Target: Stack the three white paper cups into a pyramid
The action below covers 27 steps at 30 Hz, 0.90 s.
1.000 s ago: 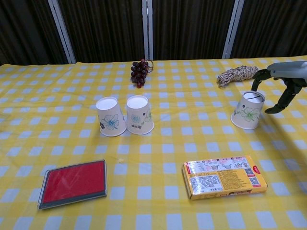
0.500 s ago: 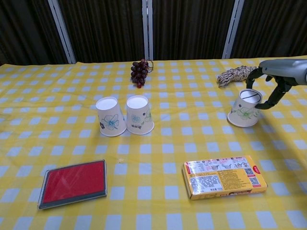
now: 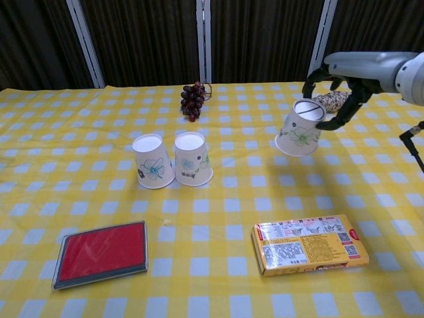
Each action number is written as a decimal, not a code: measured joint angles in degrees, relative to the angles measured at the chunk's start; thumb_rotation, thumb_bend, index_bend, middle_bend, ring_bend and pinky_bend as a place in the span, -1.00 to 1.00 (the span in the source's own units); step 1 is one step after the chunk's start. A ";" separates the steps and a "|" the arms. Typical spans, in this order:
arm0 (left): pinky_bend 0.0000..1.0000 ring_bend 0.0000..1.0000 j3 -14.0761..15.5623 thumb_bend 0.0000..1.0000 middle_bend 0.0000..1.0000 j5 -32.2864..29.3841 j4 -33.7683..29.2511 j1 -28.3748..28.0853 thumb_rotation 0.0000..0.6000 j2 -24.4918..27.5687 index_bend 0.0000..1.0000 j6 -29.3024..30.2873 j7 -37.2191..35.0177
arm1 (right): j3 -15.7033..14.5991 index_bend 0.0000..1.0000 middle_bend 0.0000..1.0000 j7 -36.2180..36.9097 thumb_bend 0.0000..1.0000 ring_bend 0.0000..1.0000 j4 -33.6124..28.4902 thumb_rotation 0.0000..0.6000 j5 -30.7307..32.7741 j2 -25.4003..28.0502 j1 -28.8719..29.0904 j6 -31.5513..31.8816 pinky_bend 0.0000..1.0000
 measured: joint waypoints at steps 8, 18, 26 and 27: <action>-1.00 -1.00 -0.55 -0.39 -1.00 0.28 0.49 0.13 1.00 0.27 -1.00 -0.90 -1.29 | 4.05 0.07 -0.60 -8.31 -0.56 -1.00 -6.64 1.00 4.09 -3.36 8.10 4.68 -0.55; -1.00 -1.00 -1.28 -0.39 -1.00 -0.14 1.08 0.33 1.00 0.62 -1.00 -1.65 -2.65 | 6.75 0.08 -0.60 -11.46 -0.56 -1.00 -3.45 1.00 10.57 -12.15 15.89 6.04 -0.53; -1.00 -1.00 -2.14 -0.39 -1.00 -1.20 1.71 0.39 1.00 0.92 -1.00 -2.66 -3.92 | 7.83 0.08 -0.60 -10.30 -0.56 -1.00 3.92 1.00 12.35 -18.23 19.97 5.34 -0.53; -1.00 -1.00 -2.18 -0.39 -1.00 -1.27 1.74 0.39 1.00 0.94 -1.00 -2.75 -3.99 | 7.94 0.08 -0.60 -10.07 -0.56 -1.00 4.24 1.00 12.45 -18.53 20.22 5.28 -0.53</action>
